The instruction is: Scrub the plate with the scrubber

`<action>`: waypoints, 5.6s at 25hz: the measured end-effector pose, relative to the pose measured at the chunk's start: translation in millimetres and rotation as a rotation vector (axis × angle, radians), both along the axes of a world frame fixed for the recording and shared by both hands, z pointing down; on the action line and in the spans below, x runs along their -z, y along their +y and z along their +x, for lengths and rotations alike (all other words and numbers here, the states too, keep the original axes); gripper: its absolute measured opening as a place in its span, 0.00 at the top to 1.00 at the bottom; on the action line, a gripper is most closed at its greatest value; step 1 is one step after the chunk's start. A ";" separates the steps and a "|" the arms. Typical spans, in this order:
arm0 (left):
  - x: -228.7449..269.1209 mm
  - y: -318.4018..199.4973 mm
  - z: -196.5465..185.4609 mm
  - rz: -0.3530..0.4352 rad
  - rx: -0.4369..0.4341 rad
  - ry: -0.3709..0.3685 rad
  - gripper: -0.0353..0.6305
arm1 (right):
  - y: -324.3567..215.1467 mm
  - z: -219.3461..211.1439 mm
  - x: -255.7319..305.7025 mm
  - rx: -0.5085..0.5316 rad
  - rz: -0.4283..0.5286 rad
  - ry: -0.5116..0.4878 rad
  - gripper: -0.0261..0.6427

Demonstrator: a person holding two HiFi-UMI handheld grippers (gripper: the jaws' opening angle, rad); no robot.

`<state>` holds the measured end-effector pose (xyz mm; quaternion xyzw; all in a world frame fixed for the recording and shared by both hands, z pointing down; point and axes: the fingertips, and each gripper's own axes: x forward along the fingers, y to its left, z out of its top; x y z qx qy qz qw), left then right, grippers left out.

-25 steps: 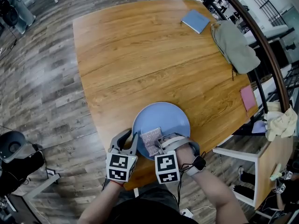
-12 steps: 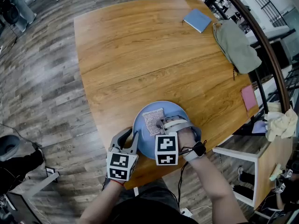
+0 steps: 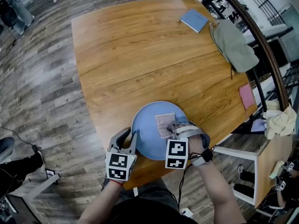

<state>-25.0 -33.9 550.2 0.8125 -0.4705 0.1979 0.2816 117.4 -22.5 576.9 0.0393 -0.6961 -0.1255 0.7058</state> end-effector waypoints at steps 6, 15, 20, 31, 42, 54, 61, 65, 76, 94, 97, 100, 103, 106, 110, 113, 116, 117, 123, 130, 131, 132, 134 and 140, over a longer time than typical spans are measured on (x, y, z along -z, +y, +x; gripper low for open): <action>1.5 -3.5 -1.2 -0.003 0.004 -0.005 0.84 | 38.6 8.5 0.6 -0.025 -0.080 0.027 0.83; -0.6 -1.4 0.6 -0.011 -0.001 0.010 0.84 | 100.9 -20.8 3.4 0.064 -0.328 0.000 0.83; -0.6 -1.7 1.8 -0.015 -0.006 0.014 0.84 | 99.6 -45.1 0.6 0.210 -0.333 0.006 0.83; 0.1 -1.2 2.6 -0.018 -0.013 0.020 0.84 | 34.6 -75.2 -3.0 0.343 -0.183 0.032 0.83; -2.8 -0.4 0.5 -0.017 -0.033 0.000 0.84 | -36.6 -38.1 -2.6 0.033 0.031 -0.031 0.83; -0.5 -1.5 1.4 -0.017 -0.031 0.001 0.84 | 1.1 23.4 1.1 -0.180 -0.040 -0.029 0.83; -0.2 -1.6 1.3 -0.017 -0.024 -0.001 0.84 | 57.7 29.5 7.9 -0.306 -0.264 -0.004 0.83; 1.4 -2.4 0.7 -0.013 -0.025 -0.001 0.84 | 86.5 10.5 16.6 -0.366 -0.452 -0.042 0.83; 0.2 -0.2 2.3 -0.033 -0.010 0.030 0.84 | 106.8 -73.1 26.4 -0.322 -0.813 -0.308 0.83; -1.8 2.3 0.0 -0.042 -0.021 0.043 0.85 | -33.8 -54.5 -3.5 -0.042 0.067 -0.059 0.83; -0.2 0.1 -0.2 -0.036 -0.021 0.039 0.85 | -39.5 -36.5 -2.4 -0.138 0.065 -0.072 0.83; 0.1 -0.4 -0.7 -0.034 -0.017 0.035 0.85 | -35.3 -21.3 -0.7 -0.228 0.047 -0.089 0.83; -1.3 -0.2 -0.2 -0.032 -0.021 0.027 0.85 | -23.2 -8.3 -0.4 -0.296 0.020 -0.098 0.83; -1.6 -0.9 0.1 -0.028 -0.020 0.020 0.85 | -7.1 2.0 0.3 -0.343 -0.022 -0.094 0.83; -1.2 -1.9 0.4 -0.030 -0.020 0.008 0.85 | 15.7 4.9 1.6 -0.371 -0.067 -0.098 0.83; -1.3 -2.4 -1.1 -0.030 -0.021 -0.003 0.85 | 33.4 -5.0 1.9 -0.358 -0.102 -0.103 0.83; -1.7 -2.8 -0.1 -0.031 -0.023 -0.010 0.85 | 49.8 -20.9 1.7 -0.334 -0.142 -0.123 0.83; -2.0 -3.0 0.1 -0.032 -0.027 -0.010 0.85 | 54.9 -27.5 1.5 -0.324 -0.158 -0.131 0.83; 5.4 -7.4 -8.3 0.008 -0.025 -0.042 0.85 | 70.4 -56.1 0.7 -0.273 -0.219 -0.142 0.83; 21.4 -17.2 -46.2 0.089 0.061 -0.062 0.85 | 75.3 -70.0 2.4 -0.261 -0.268 -0.143 0.83; 21.8 -15.3 -50.7 0.085 0.073 -0.061 0.85 | 76.6 -72.1 3.2 -0.262 -0.278 -0.151 0.83; 22.2 -12.6 -54.5 0.080 0.082 -0.059 0.85 | 78.4 -74.3 4.3 -0.266 -0.291 -0.160 0.83; 22.7 -5.7 -58.6 0.076 0.093 -0.057 0.85 | 83.3 -79.5 7.4 -0.278 -0.331 -0.191 0.83; 23.9 14.1 -61.6 0.073 0.098 -0.057 0.85 | 94.5 -90.2 16.9 -0.329 -0.424 -0.279 0.83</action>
